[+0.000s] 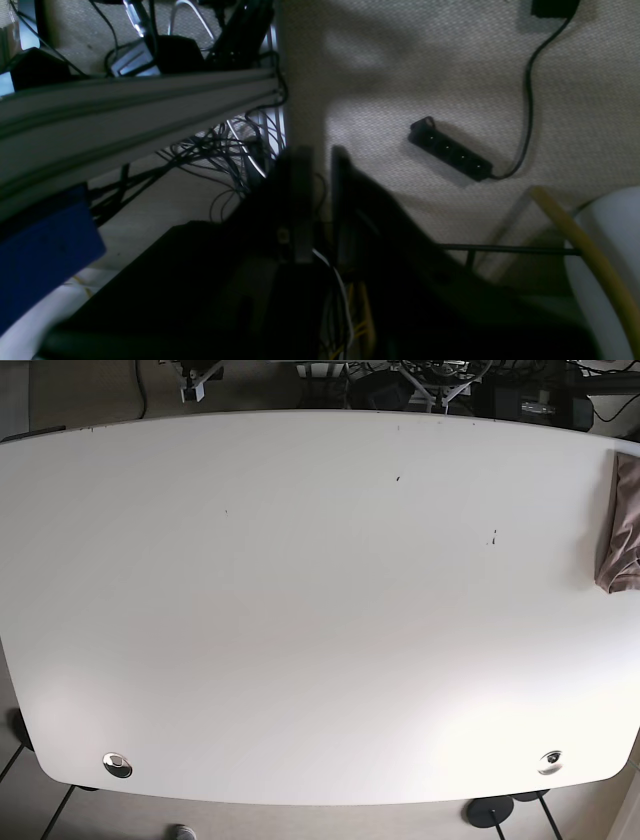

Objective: Fold the T-shirt properly

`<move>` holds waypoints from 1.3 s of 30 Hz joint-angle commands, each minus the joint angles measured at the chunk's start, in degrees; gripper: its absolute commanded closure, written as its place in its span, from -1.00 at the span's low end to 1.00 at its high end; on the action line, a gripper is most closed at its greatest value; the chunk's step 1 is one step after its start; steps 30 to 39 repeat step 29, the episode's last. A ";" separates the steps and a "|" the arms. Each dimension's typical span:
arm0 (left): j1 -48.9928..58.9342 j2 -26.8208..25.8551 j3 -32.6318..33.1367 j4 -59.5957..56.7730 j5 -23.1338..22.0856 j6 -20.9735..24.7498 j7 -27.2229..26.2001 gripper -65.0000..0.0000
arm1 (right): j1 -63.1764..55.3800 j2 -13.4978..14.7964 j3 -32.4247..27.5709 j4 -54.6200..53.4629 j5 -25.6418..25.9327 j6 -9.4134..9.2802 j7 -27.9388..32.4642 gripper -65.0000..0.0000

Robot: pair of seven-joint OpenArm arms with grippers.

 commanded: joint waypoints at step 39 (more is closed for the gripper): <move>1.10 -0.33 0.36 -0.33 0.11 0.13 -2.05 -0.25 | 0.36 1.33 0.06 0.67 0.35 0.28 0.61 0.83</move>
